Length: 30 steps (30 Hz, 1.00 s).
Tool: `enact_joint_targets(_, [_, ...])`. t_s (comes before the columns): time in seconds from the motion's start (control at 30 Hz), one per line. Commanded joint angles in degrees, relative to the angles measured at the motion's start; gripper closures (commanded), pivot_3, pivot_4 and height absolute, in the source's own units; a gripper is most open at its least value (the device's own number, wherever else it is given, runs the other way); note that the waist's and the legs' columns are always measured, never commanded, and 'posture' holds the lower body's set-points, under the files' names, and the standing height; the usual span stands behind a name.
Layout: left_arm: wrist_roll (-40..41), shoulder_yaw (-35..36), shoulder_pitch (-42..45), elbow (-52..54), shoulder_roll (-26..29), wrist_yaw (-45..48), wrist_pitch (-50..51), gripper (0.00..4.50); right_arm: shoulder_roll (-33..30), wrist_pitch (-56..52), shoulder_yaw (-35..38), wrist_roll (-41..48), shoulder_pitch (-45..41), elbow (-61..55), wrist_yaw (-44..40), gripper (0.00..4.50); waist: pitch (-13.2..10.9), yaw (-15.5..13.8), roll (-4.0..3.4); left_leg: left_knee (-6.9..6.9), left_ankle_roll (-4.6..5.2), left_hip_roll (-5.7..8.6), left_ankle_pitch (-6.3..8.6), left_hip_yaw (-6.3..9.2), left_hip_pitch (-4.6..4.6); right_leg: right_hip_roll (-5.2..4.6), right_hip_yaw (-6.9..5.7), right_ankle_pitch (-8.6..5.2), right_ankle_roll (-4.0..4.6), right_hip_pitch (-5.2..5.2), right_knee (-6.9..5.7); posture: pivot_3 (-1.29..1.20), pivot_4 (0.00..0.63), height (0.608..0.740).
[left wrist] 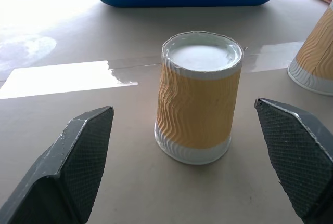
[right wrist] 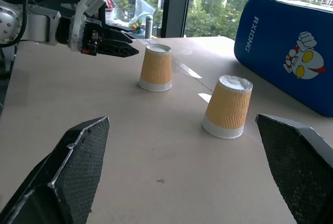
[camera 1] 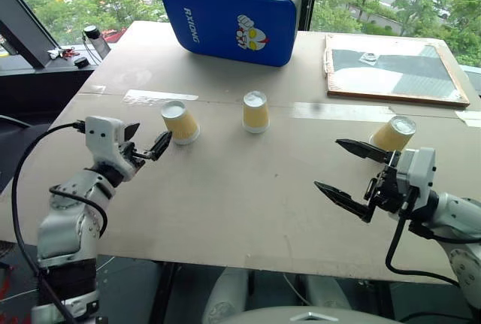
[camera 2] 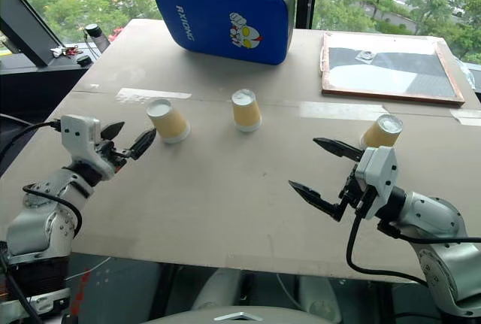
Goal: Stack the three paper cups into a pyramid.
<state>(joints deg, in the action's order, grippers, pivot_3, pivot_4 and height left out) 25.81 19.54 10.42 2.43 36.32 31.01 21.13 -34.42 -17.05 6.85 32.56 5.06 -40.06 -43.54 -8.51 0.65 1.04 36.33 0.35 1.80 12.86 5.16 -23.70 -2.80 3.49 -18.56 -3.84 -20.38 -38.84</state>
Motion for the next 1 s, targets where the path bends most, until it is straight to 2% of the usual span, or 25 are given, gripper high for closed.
enact_joint_targets(0.03, [-1.77, -0.88, 3.53, -3.27, 1.09, 1.28, -1.42, 0.00, -0.09, 1.05, 0.32, -0.71, -0.19, -2.24, 1.03, 0.04, 0.00, 0.12, 0.00, 0.00, 0.00, 0.00, 0.00, -0.01, 0.00, -0.01, 0.01, 0.00, 0.00, 0.00, 0.00, 0.00, 0.150, 0.740])
enact_joint_targets(0.23, [-5.66, -4.42, 11.03, -13.13, 1.16, 3.27, -4.02, 0.00, 1.37, 1.45, -1.16, -3.53, 1.28, -3.33, 3.87, 0.04, 0.00, 0.11, 0.01, 0.00, 0.00, -0.01, 0.00, 0.00, -0.01, 0.05, 0.00, 0.00, 0.00, -0.03, -0.05, 0.00, 0.150, 0.740])
enact_joint_targets(0.33, [-5.92, -4.84, 12.85, -15.51, 0.66, 4.96, -5.52, 0.89, 1.84, 1.41, -1.27, -4.20, 1.85, -3.90, 5.02, 0.00, 0.00, 0.15, 0.01, 0.00, 0.00, 0.00, 0.00, -0.02, -0.03, 0.04, 0.02, 0.00, 0.00, -0.03, -0.04, 0.00, 0.150, 0.740])
enact_joint_targets(0.37, [-6.02, -4.93, 13.20, -16.05, 0.59, 5.40, -5.86, 0.98, 1.94, 1.39, -1.33, -4.36, 2.09, -4.11, 5.31, 0.00, 0.00, 0.22, 0.02, 0.00, 0.00, 0.01, 0.00, -0.03, -0.03, 0.03, 0.02, 0.00, 0.00, -0.03, -0.04, 0.00, 0.150, 0.740])
enact_joint_targets(0.4, [-6.24, -5.10, 13.54, -16.65, 0.57, 5.86, -6.51, 1.63, 2.04, 1.36, -1.41, -4.53, 2.44, -4.30, 5.54, 0.00, 0.00, 0.20, 0.02, 0.00, 0.00, 0.01, 0.00, -0.04, -0.03, 0.03, 0.03, 0.00, -0.01, -0.03, -0.04, 0.00, 0.150, 0.740])
enact_joint_targets(0.43, [-6.36, -5.21, 13.76, -17.11, 0.59, 6.27, -7.02, 2.03, 2.12, 1.39, -1.54, -4.72, 2.83, -4.50, 5.74, 0.00, 0.00, 0.19, 0.02, 0.00, 0.00, 0.01, 0.00, -0.04, -0.03, 0.02, 0.03, 0.00, -0.01, -0.04, -0.04, 0.00, 0.150, 0.740])
enact_joint_targets(0.5, [-6.16, -5.19, 14.03, -17.59, 0.50, 7.08, -7.62, 2.38, 2.21, 1.61, -1.93, -5.17, 3.82, -4.90, 5.92, 0.00, -0.01, 0.17, 0.02, 0.01, 0.00, 0.00, 0.00, -0.02, -0.03, 0.03, 0.02, 0.00, -0.01, -0.03, -0.05, 0.00, 0.150, 0.740])
enact_joint_targets(0.63, [-2.52, -4.75, 13.24, -14.10, 0.59, 11.77, -5.88, 2.40, 2.49, 1.69, -2.26, -5.83, 4.87, -5.31, 6.59, 0.00, -0.01, 0.19, 0.02, 0.01, 0.00, 0.00, -0.01, -0.03, -0.04, 0.02, 0.02, 0.00, -0.01, -0.03, -0.05, 0.00, 0.150, 0.740])
enact_joint_targets(0.83, [5.83, -9.53, 7.58, 0.76, 3.04, 24.81, 3.42, 2.40, 2.63, 2.13, -2.50, -6.49, 6.34, -5.70, 7.23, 0.00, -0.01, 0.29, 0.02, 0.01, 0.00, -0.02, 0.00, -0.03, -0.06, -0.06, 0.04, 0.00, 0.00, -0.03, -0.04, 0.00, 0.150, 0.740])
enact_joint_targets(1.0, [4.26, -15.42, 8.65, 5.14, 1.58, 25.80, 4.75, 2.40, 2.88, 2.38, -2.29, -7.49, 9.12, -6.72, 8.10, 0.00, -0.02, 0.05, 0.00, 0.01, 0.00, -0.02, -0.01, -0.02, -0.03, -0.10, 0.01, 0.00, 0.00, 0.00, -0.07, 0.00, 0.150, 0.740])
